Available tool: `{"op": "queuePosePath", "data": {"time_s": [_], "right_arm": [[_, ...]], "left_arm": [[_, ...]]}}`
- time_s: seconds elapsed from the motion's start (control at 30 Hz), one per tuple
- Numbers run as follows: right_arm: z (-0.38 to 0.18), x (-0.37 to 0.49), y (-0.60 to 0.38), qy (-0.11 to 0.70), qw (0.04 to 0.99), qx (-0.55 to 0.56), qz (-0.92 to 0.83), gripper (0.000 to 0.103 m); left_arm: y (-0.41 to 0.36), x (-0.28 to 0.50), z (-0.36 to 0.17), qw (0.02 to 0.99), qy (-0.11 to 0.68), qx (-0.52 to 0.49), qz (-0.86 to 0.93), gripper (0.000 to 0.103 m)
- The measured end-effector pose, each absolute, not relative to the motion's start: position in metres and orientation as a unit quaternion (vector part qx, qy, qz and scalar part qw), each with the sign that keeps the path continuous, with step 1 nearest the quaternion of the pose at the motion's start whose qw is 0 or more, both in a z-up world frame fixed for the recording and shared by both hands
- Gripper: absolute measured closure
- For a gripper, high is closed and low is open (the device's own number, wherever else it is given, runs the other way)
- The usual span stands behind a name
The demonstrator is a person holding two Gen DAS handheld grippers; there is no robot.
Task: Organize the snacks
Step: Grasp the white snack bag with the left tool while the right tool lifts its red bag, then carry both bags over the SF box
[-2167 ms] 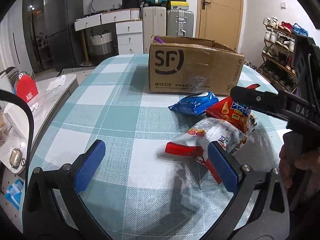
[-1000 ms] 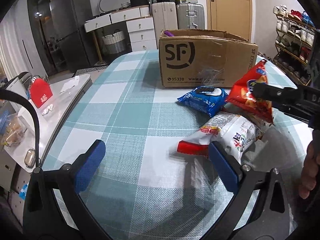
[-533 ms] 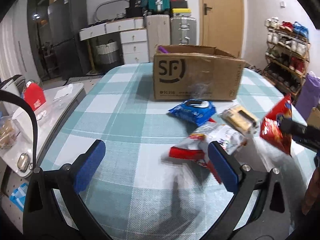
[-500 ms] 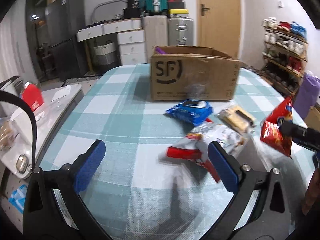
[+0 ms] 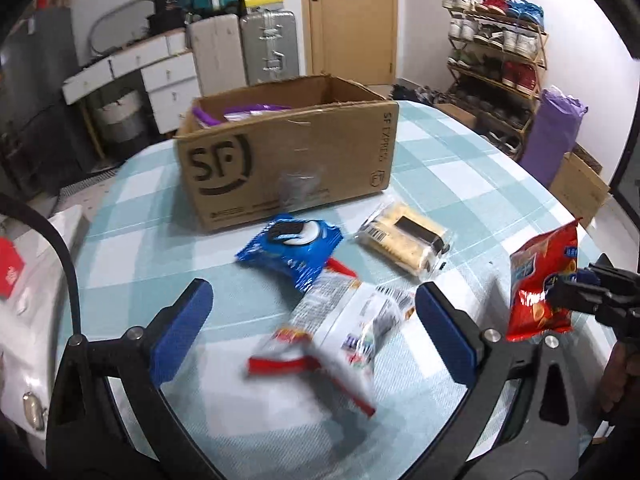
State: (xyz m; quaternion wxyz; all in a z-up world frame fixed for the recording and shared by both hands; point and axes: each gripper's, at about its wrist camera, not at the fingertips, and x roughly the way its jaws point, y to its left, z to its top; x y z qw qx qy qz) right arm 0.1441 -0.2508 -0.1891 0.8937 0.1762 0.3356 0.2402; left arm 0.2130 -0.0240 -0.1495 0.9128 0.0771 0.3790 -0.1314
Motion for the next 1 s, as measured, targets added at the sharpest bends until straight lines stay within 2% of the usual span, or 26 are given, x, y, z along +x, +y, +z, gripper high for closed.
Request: {"op": "queuePosePath", "data": {"time_s": [0.07,0.13,0.27,0.3,0.43,0.47,0.8,1.0], "right_arm": [[-0.19,0.147,-0.251,0.339,0.892,0.178,0.241,0.068],[-0.191,0.148,-0.253,0.341,0.89,0.185,0.239,0.068],[-0.193,0.15,-0.257,0.345,0.886,0.2,0.236,0.068],[-0.194,0.151,-0.257,0.347,0.885,0.201,0.236,0.068],[-0.192,0.152,-0.255,0.35,0.884,0.198,0.237,0.068],[-0.192,0.152,-0.255,0.35,0.885,0.197,0.237,0.068],[-0.195,0.155,-0.261,0.353,0.88,0.216,0.231,0.068],[-0.192,0.151,-0.258,0.345,0.887,0.207,0.226,0.068]], "left_arm": [[-0.024,0.223,-0.156,0.905,0.394,0.062,-0.149,0.007],[-0.02,0.232,-0.165,0.895,0.415,0.042,-0.16,0.02],[-0.011,0.241,-0.178,0.875,0.445,-0.001,-0.193,0.03],[-0.01,0.242,-0.179,0.871,0.449,-0.005,-0.2,0.036],[-0.014,0.238,-0.185,0.864,0.455,0.005,-0.218,0.045],[-0.016,0.236,-0.186,0.861,0.456,0.007,-0.224,0.052],[-0.032,0.208,-0.179,0.866,0.447,0.044,-0.22,0.062],[-0.026,0.19,-0.165,0.878,0.426,0.042,-0.213,0.063]]}}
